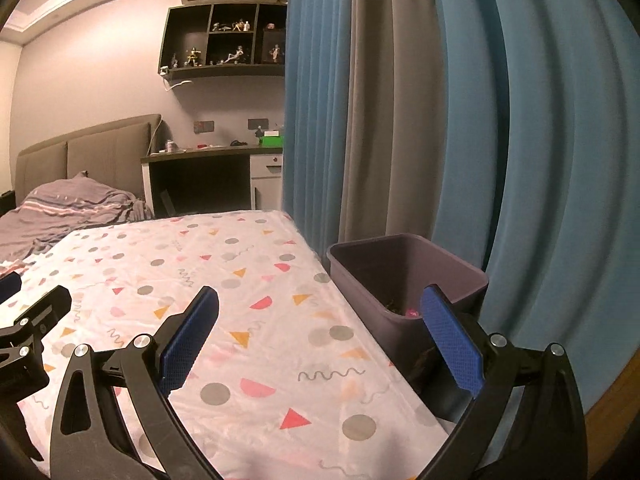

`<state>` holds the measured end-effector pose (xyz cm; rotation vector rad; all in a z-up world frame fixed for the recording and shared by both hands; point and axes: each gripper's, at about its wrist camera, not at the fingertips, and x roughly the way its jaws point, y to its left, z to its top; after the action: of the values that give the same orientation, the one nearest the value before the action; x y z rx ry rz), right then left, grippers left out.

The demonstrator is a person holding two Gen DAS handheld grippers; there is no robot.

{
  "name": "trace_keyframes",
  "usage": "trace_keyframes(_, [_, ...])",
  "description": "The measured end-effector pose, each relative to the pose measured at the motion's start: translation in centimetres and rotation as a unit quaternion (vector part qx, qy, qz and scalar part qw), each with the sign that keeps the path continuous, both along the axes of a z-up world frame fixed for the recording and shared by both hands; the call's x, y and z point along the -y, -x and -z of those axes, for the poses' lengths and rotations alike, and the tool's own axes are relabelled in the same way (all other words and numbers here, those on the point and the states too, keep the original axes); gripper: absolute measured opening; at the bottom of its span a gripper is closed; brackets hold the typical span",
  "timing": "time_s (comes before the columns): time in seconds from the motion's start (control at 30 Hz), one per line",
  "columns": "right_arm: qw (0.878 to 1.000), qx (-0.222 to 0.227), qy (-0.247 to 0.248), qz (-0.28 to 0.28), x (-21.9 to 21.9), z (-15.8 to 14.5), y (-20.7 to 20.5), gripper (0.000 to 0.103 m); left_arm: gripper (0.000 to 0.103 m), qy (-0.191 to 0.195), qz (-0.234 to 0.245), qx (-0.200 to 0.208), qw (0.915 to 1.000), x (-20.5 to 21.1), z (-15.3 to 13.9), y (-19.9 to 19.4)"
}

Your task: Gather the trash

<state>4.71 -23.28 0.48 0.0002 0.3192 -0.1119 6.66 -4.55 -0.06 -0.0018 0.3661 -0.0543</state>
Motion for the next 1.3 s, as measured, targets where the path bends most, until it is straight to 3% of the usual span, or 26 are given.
trace_keyframes(1.3, [1.0, 0.003, 0.001, -0.003, -0.95, -0.15, 0.26, 0.097, 0.097, 0.023, -0.005, 0.001, 0.9997, -0.75, -0.44, 0.44])
